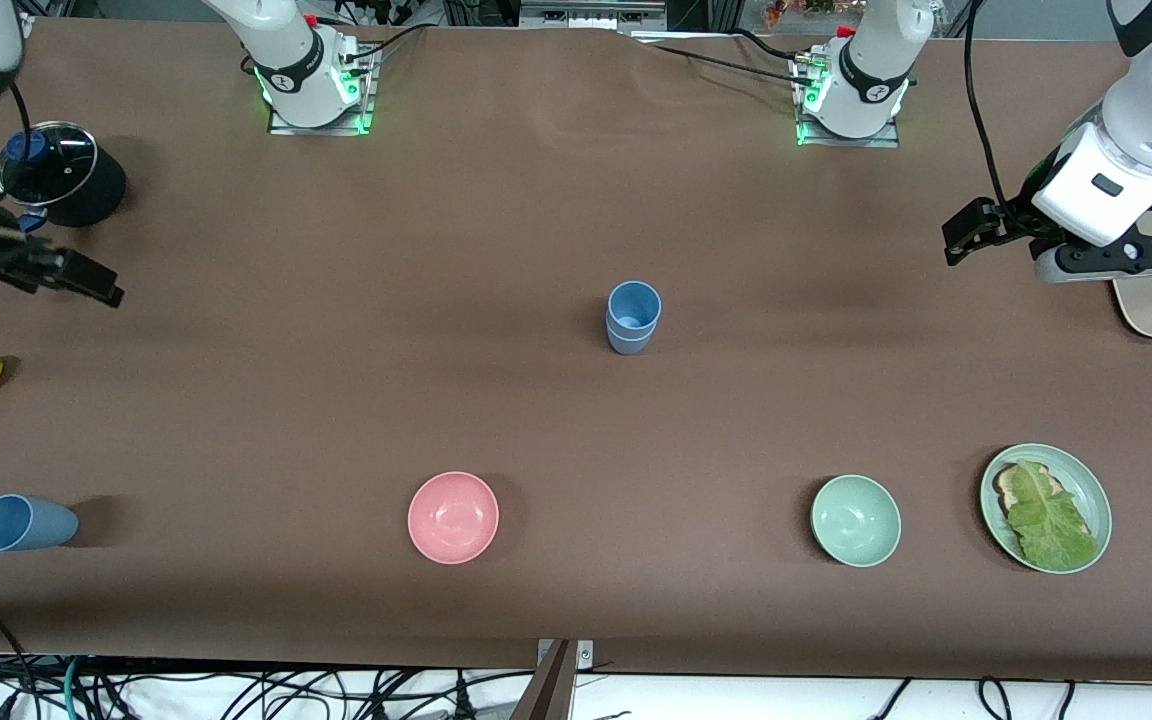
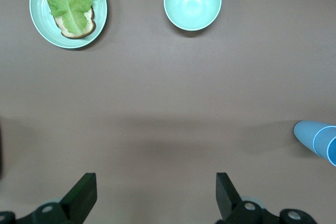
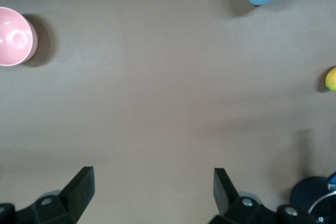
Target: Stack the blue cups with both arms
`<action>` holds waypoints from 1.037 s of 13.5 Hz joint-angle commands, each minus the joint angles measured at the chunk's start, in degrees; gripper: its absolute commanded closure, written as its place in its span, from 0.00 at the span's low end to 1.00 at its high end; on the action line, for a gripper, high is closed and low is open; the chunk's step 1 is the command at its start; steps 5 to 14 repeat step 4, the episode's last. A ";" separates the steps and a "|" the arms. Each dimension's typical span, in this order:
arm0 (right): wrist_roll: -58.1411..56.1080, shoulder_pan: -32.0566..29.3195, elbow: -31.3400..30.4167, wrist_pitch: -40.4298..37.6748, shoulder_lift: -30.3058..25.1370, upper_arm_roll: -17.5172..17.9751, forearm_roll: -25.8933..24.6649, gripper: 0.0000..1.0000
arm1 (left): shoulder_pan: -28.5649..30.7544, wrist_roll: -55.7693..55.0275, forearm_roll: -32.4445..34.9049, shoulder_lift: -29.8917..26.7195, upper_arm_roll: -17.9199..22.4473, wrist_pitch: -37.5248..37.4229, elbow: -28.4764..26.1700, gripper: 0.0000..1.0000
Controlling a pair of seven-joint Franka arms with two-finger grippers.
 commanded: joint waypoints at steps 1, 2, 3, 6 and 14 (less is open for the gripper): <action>0.33 -0.14 -2.77 0.28 -1.55 1.76 -0.47 0.00 | 0.37 0.38 -0.55 -0.53 -0.04 -0.66 -0.08 0.00; 0.42 -0.05 -2.50 -0.41 -0.93 1.67 -0.47 0.00 | 0.46 0.38 -0.55 -0.53 0.05 -0.66 -0.08 0.00; 0.68 -0.04 -2.50 -1.03 -0.49 1.76 -0.38 0.00 | 0.46 0.38 -0.55 -0.53 0.05 -0.66 -0.08 0.00; 0.86 0.04 -2.50 -0.69 -0.23 1.76 -0.29 0.00 | 0.46 0.38 -0.55 -0.53 0.05 -0.66 -0.08 0.00; 0.86 0.04 -2.50 -0.69 -0.23 1.76 -0.29 0.00 | 0.46 0.38 -0.55 -0.53 0.05 -0.66 -0.08 0.00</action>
